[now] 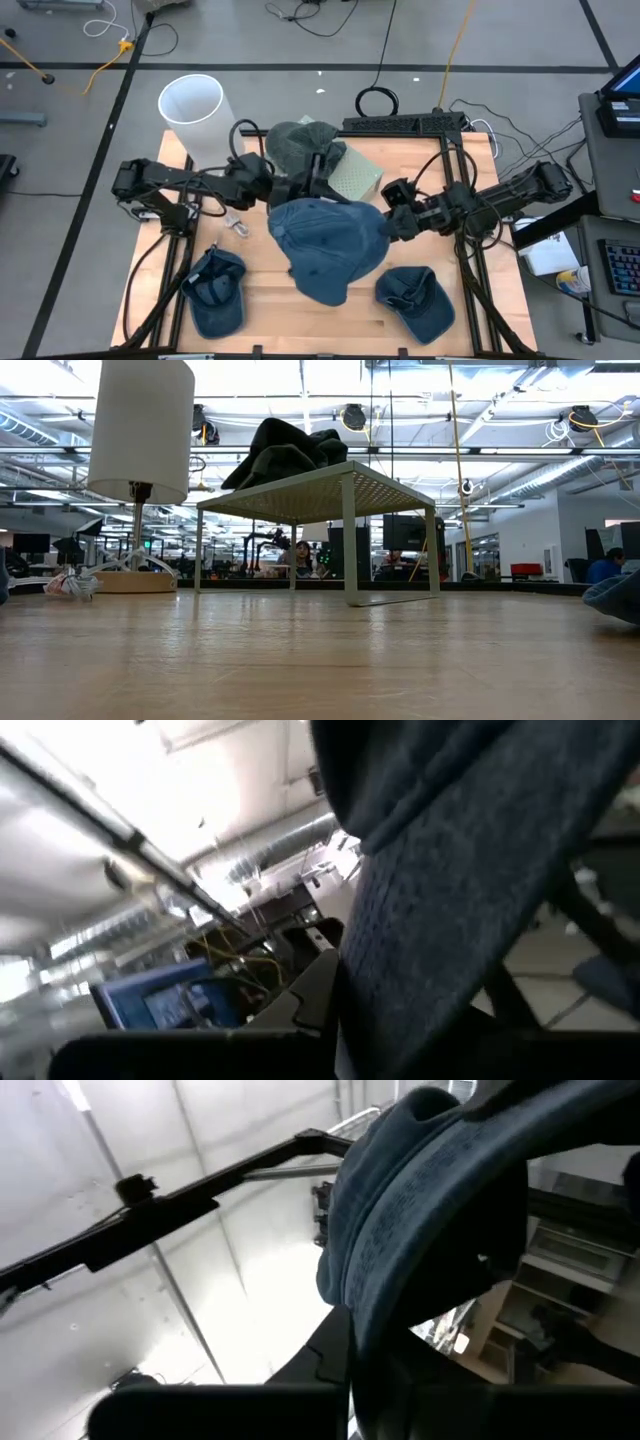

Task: Pick & Place hat
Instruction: Put the top blue cap on the shelf

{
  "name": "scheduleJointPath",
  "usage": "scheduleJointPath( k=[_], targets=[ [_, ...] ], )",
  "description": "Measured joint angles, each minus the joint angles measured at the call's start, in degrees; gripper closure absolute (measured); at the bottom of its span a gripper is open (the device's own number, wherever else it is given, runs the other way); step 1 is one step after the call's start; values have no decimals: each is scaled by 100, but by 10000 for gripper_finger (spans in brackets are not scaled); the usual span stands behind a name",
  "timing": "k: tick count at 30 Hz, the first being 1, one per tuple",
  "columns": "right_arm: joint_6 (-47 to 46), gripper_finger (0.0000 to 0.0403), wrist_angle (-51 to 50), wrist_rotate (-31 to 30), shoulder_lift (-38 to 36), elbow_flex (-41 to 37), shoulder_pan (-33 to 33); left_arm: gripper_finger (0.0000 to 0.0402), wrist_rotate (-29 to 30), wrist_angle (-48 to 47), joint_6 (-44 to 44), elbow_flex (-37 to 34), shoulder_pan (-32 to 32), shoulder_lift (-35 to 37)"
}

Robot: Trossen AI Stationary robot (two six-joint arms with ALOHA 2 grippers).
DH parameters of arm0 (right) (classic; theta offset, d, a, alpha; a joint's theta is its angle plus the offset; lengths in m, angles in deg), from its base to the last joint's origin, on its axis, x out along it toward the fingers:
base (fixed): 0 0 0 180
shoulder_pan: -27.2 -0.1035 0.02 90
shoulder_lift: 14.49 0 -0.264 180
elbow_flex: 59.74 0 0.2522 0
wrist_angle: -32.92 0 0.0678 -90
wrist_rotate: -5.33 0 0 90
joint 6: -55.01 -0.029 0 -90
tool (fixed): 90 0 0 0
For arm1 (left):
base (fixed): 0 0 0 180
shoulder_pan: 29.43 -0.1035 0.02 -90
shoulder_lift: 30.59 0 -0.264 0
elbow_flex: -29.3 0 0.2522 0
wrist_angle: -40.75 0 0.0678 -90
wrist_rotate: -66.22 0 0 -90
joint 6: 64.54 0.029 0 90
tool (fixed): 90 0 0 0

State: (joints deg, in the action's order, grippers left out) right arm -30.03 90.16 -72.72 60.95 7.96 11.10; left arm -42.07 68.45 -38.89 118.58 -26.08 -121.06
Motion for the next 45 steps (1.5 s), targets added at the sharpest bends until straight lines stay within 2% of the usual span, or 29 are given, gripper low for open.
scheduleJointPath(
  k=[4, 11, 16, 19, 22, 26, 28, 32, 36, 45],
  targets=[
    [0, 398, 143, 14, 2, -4, 0, 340, 389, -92, -717, 5, 120, 7],
    [140, 399, 194, 186, -197, -20, 0, 335, 486, -145, -933, 7, 269, 55],
    [423, 399, 608, 627, -518, 9, -13, 287, 419, -243, -1259, 7, 269, 182],
    [672, 399, 600, 618, -671, 7, -9, 238, 492, -798, -1293, -7, 239, 325],
    [1076, 399, 246, 479, -877, 2, -2, 193, 978, -1805, -1365, -3, 241, 633],
    [1937, 400, -588, 415, -1221, 2, -6, 160, 1617, -3007, -2073, -3, 271, 1039],
    [2425, 400, -1131, 232, -1392, 2, -6, 154, 1718, -3467, -2499, -6, 280, 1245],
    [3262, 400, -2065, -628, -1720, 2, -62, 152, 1880, -4526, -3343, -5, 334, 1805],
    [3896, 400, -2868, -1795, -1910, 0, -288, 151, 2138, -5431, -4372, -6, 412, 2346],
    [4628, 400, -3104, -5188, -1752, 0, -1247, 151, 2654, -6705, -5447, 0, 621, 3419]
  ],
)
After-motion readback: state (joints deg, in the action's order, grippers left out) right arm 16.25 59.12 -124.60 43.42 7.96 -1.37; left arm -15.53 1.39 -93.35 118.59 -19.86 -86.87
